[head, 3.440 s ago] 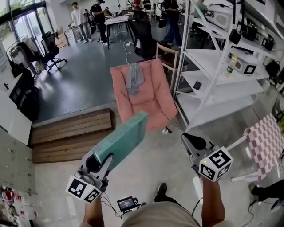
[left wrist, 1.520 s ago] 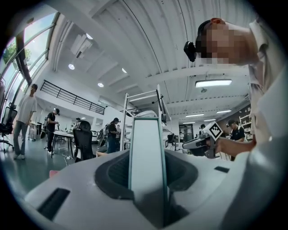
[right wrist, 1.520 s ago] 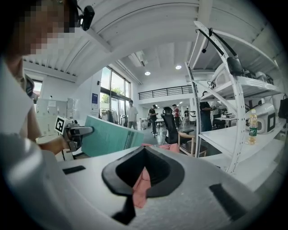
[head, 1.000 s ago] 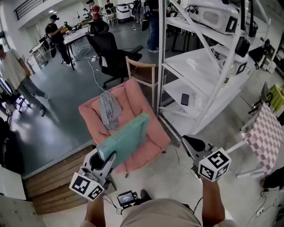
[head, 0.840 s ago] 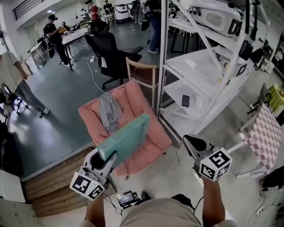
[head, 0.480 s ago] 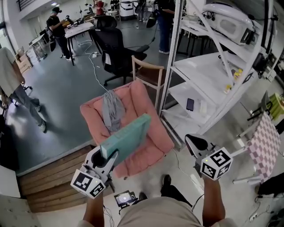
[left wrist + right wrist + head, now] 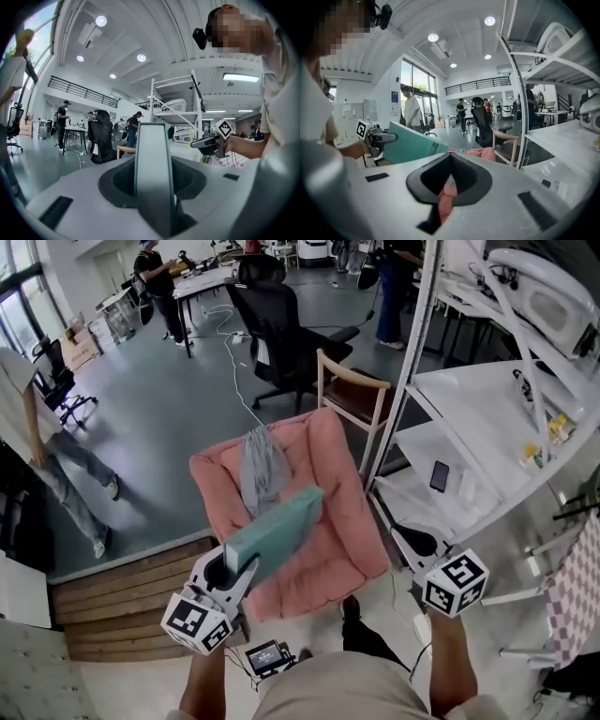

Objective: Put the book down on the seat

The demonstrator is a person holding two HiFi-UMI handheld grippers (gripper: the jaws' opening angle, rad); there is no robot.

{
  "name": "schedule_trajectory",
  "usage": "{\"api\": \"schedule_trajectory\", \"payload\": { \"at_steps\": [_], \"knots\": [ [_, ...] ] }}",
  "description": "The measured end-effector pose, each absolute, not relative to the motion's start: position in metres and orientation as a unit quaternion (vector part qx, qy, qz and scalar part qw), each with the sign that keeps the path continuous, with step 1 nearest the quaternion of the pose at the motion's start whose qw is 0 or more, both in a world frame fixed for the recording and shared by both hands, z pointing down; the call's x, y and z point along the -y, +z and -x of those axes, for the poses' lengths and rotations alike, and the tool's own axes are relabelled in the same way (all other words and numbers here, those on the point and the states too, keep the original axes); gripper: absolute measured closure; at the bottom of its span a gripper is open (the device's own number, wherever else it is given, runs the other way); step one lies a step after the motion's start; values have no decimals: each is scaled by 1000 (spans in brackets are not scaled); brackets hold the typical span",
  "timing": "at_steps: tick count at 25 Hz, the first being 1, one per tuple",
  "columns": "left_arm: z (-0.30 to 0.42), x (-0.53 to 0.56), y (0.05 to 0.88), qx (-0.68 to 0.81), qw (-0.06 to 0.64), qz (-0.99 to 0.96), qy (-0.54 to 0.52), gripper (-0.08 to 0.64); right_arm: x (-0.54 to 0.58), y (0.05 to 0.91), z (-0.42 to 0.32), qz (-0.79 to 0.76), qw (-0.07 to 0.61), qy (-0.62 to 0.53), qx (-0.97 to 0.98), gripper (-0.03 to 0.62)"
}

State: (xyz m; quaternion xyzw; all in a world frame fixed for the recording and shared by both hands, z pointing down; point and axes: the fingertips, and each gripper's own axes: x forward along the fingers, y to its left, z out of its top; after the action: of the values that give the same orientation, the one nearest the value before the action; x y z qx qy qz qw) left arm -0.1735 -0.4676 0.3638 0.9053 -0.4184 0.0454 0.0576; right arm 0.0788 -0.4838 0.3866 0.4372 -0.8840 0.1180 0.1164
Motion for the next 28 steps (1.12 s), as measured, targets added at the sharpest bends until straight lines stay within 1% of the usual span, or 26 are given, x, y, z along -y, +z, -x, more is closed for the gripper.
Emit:
{"api": "schedule_trajectory", "payload": {
  "at_steps": [11,28],
  "knots": [
    [156,548,443,427,113,-894,69,402,564,444,-94,-421,143,157,882,601],
    [137,642,568,433,199,-872,111,402,646,535,-105,-428,167,206,864,600]
  ]
}}
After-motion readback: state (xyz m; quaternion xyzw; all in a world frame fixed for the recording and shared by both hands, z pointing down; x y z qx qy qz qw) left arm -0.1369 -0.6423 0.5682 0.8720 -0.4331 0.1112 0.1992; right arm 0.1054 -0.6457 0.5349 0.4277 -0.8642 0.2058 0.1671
